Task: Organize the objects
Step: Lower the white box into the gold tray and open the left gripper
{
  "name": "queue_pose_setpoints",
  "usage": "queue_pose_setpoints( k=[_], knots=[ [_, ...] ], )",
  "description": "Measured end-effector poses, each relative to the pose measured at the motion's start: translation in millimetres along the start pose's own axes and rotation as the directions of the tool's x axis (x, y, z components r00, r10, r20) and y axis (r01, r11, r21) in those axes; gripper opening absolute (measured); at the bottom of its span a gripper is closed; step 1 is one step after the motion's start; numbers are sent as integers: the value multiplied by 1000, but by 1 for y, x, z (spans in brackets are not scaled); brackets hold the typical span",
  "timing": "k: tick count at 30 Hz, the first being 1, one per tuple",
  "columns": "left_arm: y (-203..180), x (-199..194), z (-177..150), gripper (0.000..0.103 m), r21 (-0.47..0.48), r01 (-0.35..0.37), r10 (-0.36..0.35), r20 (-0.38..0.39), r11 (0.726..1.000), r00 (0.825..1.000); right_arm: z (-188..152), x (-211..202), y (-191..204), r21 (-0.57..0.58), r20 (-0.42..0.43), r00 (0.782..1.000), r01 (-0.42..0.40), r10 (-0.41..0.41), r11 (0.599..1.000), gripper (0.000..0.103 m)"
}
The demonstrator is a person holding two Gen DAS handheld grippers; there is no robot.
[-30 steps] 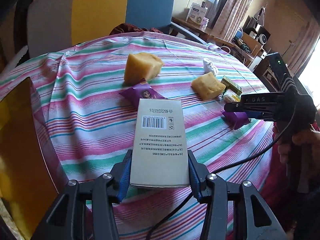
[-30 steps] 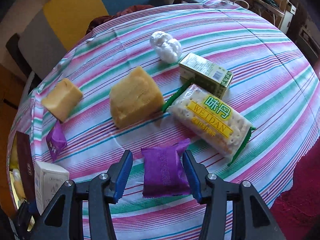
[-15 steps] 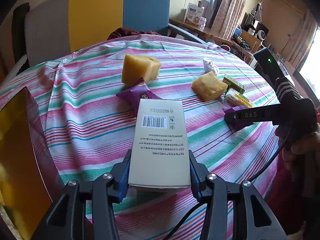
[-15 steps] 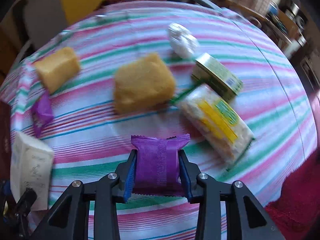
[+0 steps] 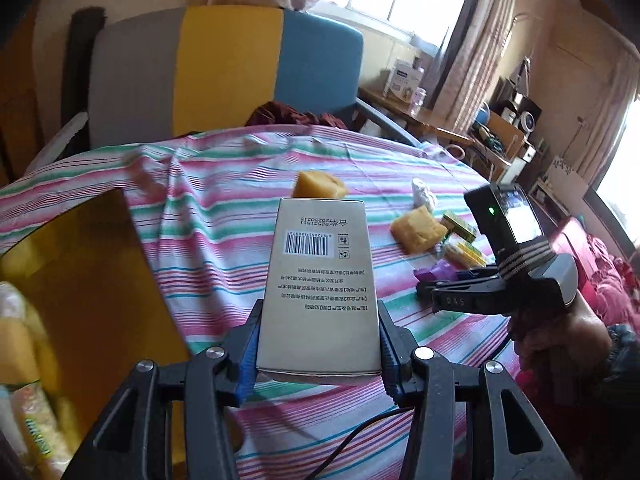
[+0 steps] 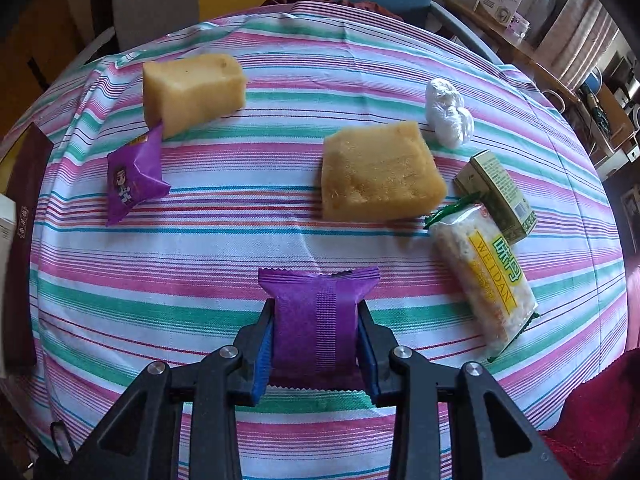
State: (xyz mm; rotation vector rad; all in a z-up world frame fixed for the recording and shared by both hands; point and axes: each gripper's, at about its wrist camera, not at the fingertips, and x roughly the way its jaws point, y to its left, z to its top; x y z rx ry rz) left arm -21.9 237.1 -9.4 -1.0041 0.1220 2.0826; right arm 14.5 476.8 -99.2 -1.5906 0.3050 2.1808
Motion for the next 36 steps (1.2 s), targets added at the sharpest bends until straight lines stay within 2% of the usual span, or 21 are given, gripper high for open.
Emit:
queue_pose_setpoints(
  k=[5,9,12,17,20,24,28,31,36],
  knots=[
    [37,-22,-3,50,-80,-65,67,18,995,998,1,1,2,-9,2,1000,9,-9,1000,36],
    [80,-37,-7,50,-171,-148,154,20,974,988,-6,-4,6,-17,4,1000,18,-18,1000,35],
    [122,-39,-9,50,-267,-213,217,-16,940,976,-6,-4,9,-17,5,1000,19,-19,1000,36],
    [187,-32,-14,50,-405,-316,304,-95,858,948,-6,-5,9,-18,5,1000,18,-18,1000,36],
    [210,-24,-15,50,-411,-384,366,-124,827,922,-6,-5,9,-18,5,1000,18,-18,1000,36],
    [235,-10,-14,50,-432,-441,405,-178,787,897,-6,-4,8,-19,5,1000,17,-17,1000,36],
    [245,-5,-14,50,-418,-489,452,-191,766,871,-5,-4,7,-21,6,1000,17,-17,1000,36],
    [253,0,-12,50,-430,-500,448,-224,752,866,-5,-4,8,-22,6,1000,18,-18,1000,36],
    [250,2,-11,51,-421,-503,447,-231,755,864,-5,-4,7,-23,7,1000,18,-18,1000,36]
  ],
)
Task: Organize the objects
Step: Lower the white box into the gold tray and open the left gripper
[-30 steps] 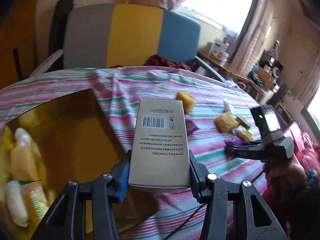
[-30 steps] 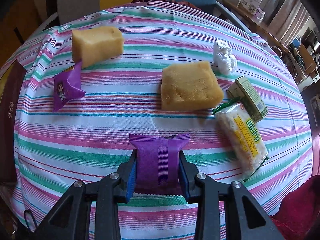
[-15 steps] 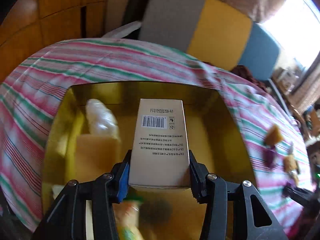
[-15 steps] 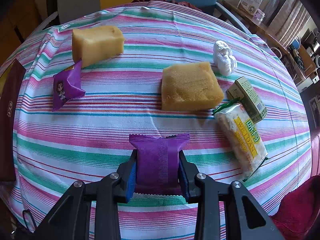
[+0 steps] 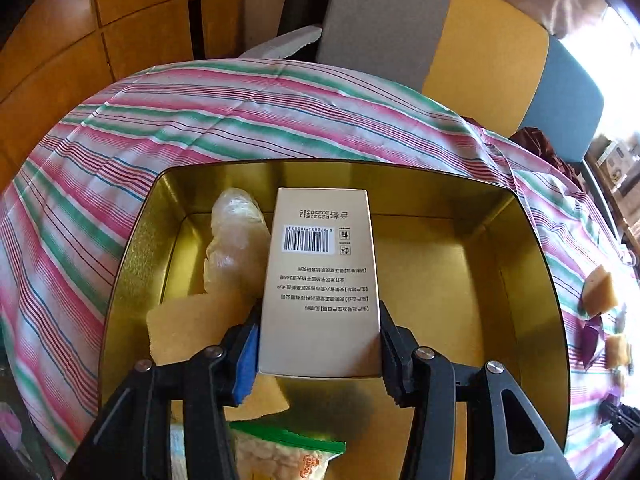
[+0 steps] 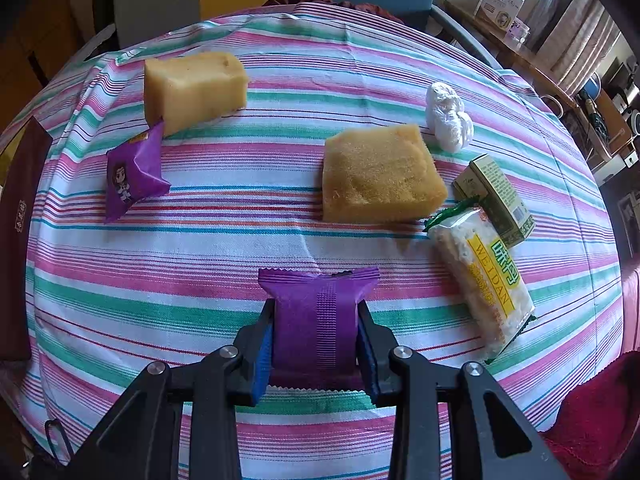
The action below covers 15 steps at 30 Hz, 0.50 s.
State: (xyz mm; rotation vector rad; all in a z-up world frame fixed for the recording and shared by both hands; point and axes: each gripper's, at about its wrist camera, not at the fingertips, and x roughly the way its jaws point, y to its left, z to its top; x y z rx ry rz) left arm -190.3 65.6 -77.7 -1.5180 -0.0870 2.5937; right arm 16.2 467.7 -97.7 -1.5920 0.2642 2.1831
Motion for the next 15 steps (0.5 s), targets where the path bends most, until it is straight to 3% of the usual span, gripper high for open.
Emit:
queue_pose_setpoints(
  k=[9,15],
  knots=[
    [0,-15,-9,59,6,28,-28,17,1000,999,-4,-6,2,-26,7,1000,20,-19,999,36],
    [1,-43,-16,62,12,47,-48,81,999,996,-12,-47,36,-75,110,994,-3,11,997,36]
  ],
)
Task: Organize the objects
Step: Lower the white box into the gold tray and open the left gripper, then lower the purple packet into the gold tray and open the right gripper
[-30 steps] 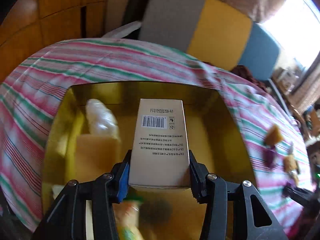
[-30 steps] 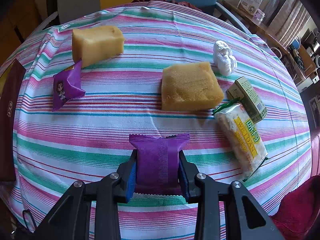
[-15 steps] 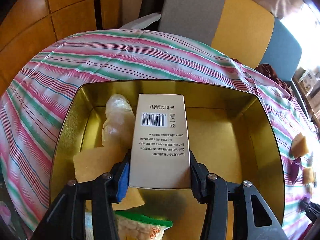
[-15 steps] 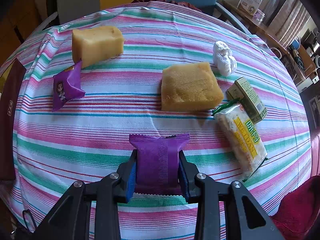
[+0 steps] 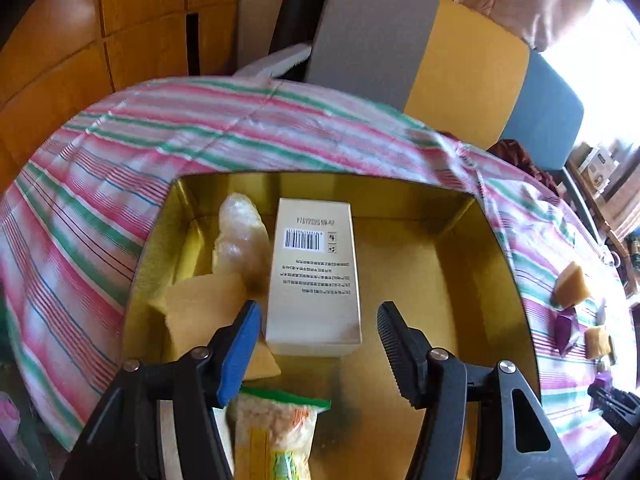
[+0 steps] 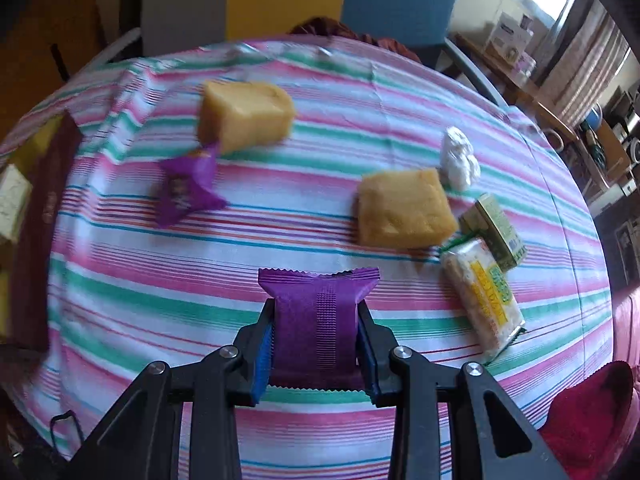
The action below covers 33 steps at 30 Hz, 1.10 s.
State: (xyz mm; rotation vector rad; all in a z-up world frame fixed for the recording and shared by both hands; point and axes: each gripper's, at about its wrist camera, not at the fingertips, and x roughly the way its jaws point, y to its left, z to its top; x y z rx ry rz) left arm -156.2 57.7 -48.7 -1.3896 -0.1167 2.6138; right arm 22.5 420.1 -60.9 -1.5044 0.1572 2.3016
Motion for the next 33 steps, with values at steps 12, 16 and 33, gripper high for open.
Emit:
queue_pose_setpoints(
  k=[12,16,33],
  knots=[
    [6,-53,-32,63,21,29,-31,100,999,994,-2,-74,146,-248,192,969,-105,155,963,36],
    [17,-63,-39,63,19,13,-15,118,1000,993,-2,-89,180,-301,227,955,-118,192,946,36],
    [61,-72,-53,63,-54,-20,27,125,998,992,-4,-101,249,-421,261,936,-110,237,900,36]
  ],
)
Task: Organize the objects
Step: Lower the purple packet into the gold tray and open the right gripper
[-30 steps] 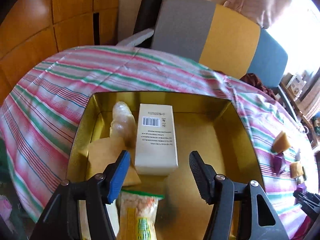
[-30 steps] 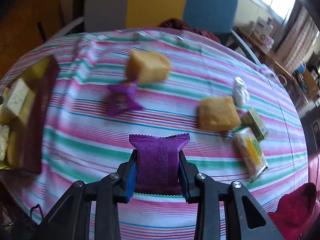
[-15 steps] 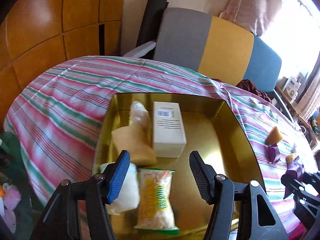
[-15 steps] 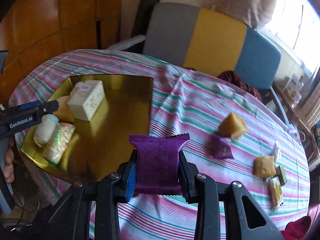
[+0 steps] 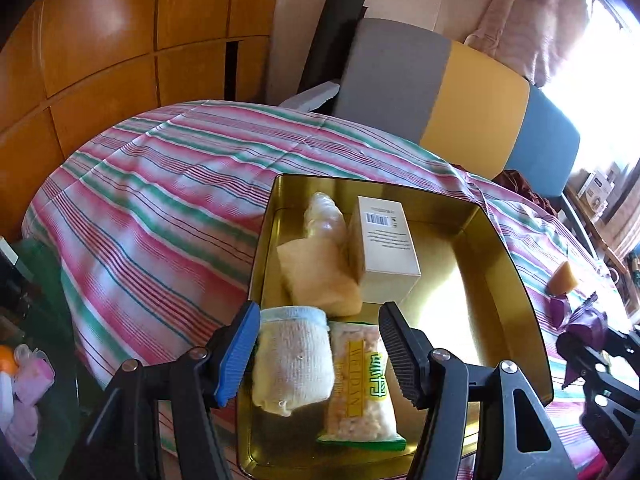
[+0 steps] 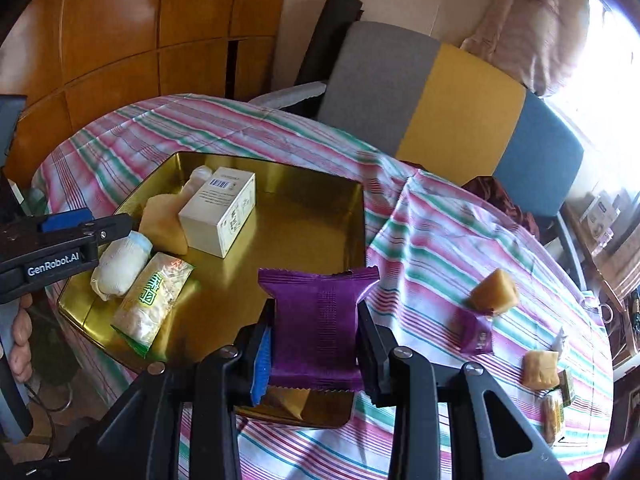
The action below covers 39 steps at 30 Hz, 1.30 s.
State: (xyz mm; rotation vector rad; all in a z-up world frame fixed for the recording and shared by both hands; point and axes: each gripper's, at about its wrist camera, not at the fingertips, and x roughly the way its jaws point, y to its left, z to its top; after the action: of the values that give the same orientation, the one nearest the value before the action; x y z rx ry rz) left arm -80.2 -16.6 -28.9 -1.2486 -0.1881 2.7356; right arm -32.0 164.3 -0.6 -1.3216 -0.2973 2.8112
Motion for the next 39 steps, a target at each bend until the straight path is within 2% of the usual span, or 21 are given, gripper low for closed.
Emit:
queue_pose_setpoints(
  k=[4,9,16,21,22,30,39],
  knots=[
    [3,-1,-2,63,6,-4,4,4,1000,1000,-1,26,8,-1,-57,997,-42,42,999,36],
    [12,-4,-4,63,2,-23,23,9,1000,1000,-9,61,25,-5,-153,983,-106,104,994,36],
    [25,-7,-5,64,-17,-40,40,11,999,999,-14,81,49,-25,-208,962,-189,180,982,36],
    [21,-8,-7,67,-1,-44,44,19,999,999,-14,81,57,-29,-197,956,-229,219,973,38],
    [19,-9,-7,67,6,-42,42,20,999,999,-15,80,58,-28,-193,954,-241,231,970,41],
    [11,-22,-5,71,42,-58,55,70,997,996,-17,56,46,26,-104,954,-279,280,960,45],
    [-10,-38,-3,73,121,-65,49,127,991,991,-15,29,9,97,-24,973,-228,231,969,46]
  ],
)
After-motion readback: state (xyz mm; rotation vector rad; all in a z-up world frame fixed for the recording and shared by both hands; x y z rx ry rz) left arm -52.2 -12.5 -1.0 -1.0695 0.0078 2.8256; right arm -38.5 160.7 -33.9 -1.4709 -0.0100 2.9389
